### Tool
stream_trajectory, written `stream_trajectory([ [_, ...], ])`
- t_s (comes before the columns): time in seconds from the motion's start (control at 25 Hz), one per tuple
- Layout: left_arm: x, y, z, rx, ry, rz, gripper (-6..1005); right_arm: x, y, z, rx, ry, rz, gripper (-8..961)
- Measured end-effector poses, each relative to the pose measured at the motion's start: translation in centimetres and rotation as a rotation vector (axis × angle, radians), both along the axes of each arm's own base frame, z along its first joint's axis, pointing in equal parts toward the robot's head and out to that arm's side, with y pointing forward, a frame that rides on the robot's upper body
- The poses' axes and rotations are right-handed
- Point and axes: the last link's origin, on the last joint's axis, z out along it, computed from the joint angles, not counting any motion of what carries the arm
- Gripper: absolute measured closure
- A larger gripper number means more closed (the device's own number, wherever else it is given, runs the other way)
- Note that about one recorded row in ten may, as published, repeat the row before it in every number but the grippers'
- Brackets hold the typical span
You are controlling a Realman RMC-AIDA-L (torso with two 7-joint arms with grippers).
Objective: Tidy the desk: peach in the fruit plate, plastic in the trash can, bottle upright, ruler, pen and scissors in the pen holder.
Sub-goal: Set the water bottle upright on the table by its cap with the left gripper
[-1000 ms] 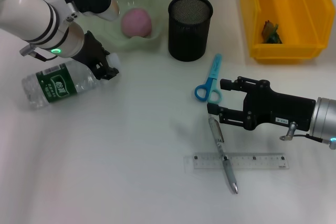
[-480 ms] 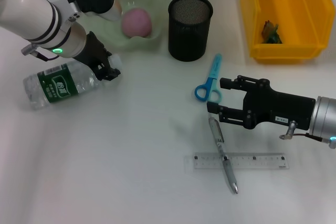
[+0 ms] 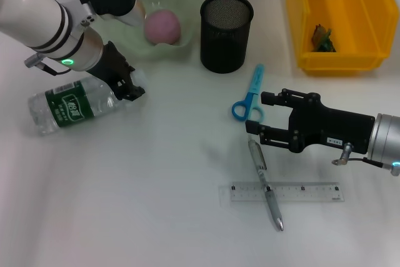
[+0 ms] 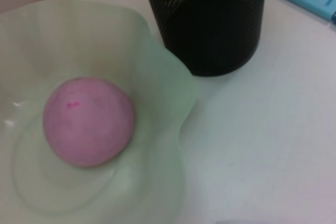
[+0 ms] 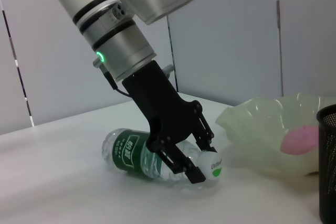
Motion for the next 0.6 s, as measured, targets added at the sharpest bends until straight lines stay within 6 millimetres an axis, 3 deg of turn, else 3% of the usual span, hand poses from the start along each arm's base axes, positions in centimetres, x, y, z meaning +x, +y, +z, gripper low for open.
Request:
stream_trajectory([
  [0.24, 0.7, -0.8, 0.5, -0.036, -0.061, 0.014, 566, 0.0, 0.0, 0.0, -0.001, 0.002, 0.002, 236],
  [0.6, 1.2, -1.8, 3.5, -0.046, -0.277, 0.041, 567, 0.0, -0.1, 0.0, -0.003, 0.003, 0.001, 237],
])
